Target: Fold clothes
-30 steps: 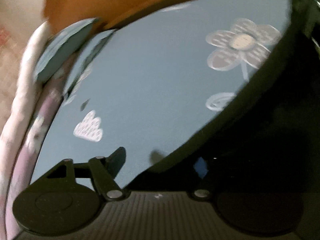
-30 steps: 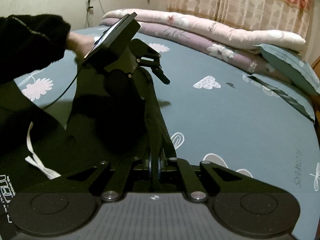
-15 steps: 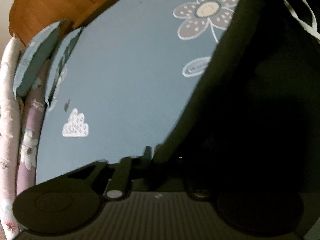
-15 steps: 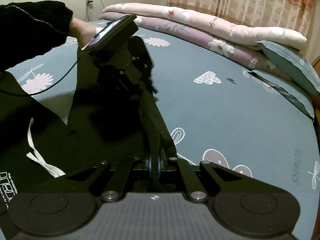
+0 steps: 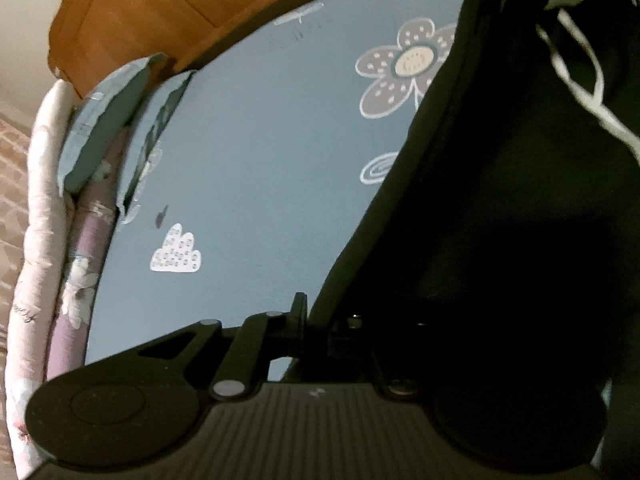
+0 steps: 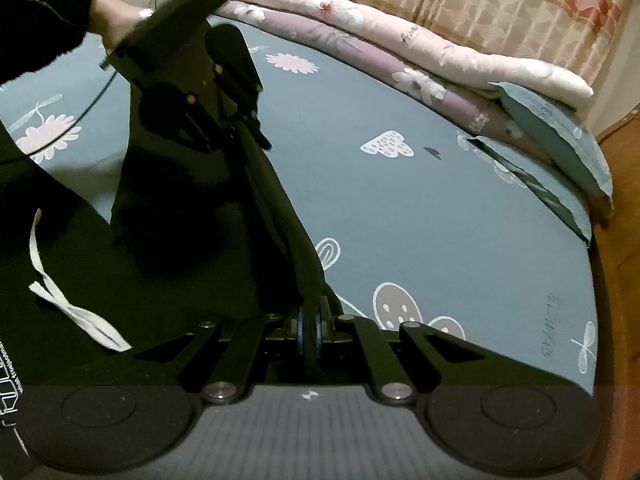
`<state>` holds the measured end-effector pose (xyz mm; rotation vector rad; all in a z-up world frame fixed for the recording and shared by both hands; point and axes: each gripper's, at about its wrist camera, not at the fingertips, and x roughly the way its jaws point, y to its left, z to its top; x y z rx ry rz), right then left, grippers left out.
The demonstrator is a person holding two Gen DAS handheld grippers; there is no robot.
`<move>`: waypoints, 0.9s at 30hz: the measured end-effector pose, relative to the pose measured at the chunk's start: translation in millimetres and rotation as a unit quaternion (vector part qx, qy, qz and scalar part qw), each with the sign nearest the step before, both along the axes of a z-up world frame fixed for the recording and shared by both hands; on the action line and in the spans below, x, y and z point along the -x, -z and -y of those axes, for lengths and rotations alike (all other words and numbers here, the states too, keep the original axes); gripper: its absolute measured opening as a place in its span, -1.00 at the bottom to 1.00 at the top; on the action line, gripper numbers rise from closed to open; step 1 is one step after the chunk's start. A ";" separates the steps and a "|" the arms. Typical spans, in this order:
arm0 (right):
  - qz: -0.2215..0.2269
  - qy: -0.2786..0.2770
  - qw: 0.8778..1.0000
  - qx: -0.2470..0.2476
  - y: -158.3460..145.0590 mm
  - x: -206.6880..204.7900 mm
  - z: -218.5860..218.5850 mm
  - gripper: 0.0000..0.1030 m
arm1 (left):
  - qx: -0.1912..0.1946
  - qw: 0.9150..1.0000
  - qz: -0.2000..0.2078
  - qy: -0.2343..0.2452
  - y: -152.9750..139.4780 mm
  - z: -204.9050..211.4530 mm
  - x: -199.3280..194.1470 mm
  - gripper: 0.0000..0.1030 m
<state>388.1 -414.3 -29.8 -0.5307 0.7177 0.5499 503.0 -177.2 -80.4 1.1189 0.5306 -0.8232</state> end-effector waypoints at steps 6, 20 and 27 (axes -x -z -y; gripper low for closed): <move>0.025 0.015 0.999 0.027 -8.9 21.1 -5.1 -0.89 | 0.033 0.999 0.021 -0.011 -29.7 -6.3 34.2 -0.87; 0.074 0.041 0.996 0.034 -29.3 81.5 -7.4 -0.88 | 0.077 0.995 0.058 -0.028 -76.6 -14.8 141.1 -0.89; 0.086 0.047 0.995 0.020 -34.9 112.4 -1.1 -0.88 | 0.089 0.994 0.062 -0.006 -86.3 -15.6 194.4 -0.90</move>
